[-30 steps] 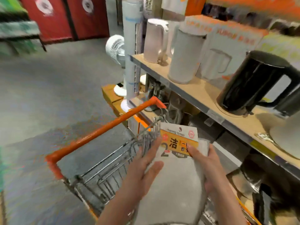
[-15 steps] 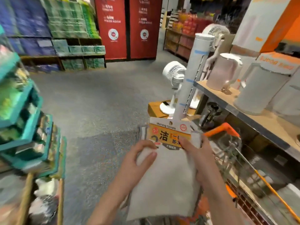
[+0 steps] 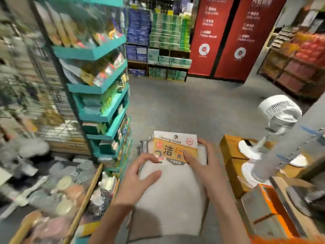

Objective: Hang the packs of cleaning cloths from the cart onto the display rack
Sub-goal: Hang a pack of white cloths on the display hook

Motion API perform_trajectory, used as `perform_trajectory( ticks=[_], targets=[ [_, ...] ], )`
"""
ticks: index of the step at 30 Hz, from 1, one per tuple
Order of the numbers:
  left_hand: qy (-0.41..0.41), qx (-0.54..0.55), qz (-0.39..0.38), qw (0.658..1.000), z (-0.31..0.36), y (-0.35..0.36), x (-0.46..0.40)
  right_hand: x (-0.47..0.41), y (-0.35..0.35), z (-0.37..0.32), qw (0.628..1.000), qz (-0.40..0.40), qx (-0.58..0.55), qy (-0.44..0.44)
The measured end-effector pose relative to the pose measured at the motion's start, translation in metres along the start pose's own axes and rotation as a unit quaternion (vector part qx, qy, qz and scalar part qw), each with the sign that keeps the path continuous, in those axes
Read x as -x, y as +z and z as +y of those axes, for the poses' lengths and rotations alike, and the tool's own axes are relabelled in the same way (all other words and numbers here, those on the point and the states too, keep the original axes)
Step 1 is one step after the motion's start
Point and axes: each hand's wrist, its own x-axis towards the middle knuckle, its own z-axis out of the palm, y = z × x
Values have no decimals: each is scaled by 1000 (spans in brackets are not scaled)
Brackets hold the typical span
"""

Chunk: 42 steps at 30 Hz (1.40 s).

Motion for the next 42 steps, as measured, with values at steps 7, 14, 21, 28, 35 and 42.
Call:
perform_trajectory(
  ticks=[7, 14, 21, 28, 35, 42],
  targets=[
    [-26, 23, 184, 982, -19, -56, -64, -100, 95, -9, 988, -122, 50, -82],
    [-51, 56, 352, 933, -34, -109, -92, -159, 182, -31, 961, -254, 36, -103],
    [-59, 25, 414, 908, -53, -182, -95, -183, 288, -36, 940, -329, -5, -95],
    [-30, 53, 474, 878, -65, -268, -108, -214, 390, -59, 917, -392, -64, -38],
    [-47, 44, 550, 833, -80, -333, -121, -231, 472, -76, 876, -470, -95, -50],
    [-41, -24, 664, 746, -85, -370, -113, -235, 545, -88, 819, -565, -75, -67]
  ],
)
